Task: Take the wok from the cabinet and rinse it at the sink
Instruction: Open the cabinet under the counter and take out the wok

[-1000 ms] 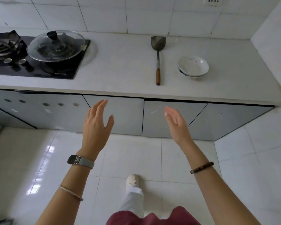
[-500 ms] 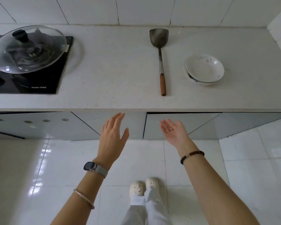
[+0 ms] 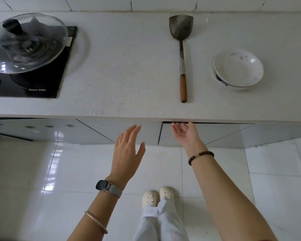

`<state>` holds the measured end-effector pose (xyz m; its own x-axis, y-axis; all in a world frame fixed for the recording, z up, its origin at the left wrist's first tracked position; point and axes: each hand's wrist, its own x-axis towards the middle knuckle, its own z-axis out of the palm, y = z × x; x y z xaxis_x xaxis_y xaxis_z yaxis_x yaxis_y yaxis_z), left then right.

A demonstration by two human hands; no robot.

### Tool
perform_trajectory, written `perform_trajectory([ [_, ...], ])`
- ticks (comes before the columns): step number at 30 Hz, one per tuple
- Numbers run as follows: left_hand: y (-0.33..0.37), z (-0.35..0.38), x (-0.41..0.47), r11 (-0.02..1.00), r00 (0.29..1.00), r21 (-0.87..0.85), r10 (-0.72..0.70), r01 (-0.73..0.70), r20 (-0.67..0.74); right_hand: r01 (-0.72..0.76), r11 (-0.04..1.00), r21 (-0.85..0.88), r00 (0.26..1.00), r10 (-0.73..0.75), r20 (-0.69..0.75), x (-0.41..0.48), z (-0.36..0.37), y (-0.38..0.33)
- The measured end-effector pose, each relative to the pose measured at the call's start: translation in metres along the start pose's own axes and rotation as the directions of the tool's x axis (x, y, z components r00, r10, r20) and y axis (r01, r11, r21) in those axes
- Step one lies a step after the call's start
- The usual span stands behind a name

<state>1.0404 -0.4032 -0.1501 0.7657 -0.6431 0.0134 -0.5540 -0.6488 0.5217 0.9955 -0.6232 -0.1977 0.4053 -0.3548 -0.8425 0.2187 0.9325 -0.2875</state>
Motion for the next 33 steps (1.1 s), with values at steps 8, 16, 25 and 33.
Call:
perform_trajectory([
  [8,0.007,-0.006,-0.002,0.995,0.996,0.042,0.084,-0.085,0.042,-0.030,0.999,-0.015,1.000,0.029,-0.011,-0.004,-0.027,0.003],
  [16,0.024,0.005,-0.023,0.992,0.978,0.019,0.117,-0.122,0.174,-0.084,0.995,-0.052,0.994,0.080,-0.081,-0.051,-0.121,0.007],
  [25,0.075,0.043,-0.053,0.981,0.944,0.021,0.178,-0.191,0.277,-0.126,0.956,-0.266,0.982,0.082,-0.171,-0.094,-0.204,-0.025],
  [33,0.145,0.085,-0.086,0.977,0.933,-0.031,0.212,-0.212,0.290,-0.110,0.912,-0.395,0.968,0.008,-0.251,-0.138,-0.280,-0.083],
])
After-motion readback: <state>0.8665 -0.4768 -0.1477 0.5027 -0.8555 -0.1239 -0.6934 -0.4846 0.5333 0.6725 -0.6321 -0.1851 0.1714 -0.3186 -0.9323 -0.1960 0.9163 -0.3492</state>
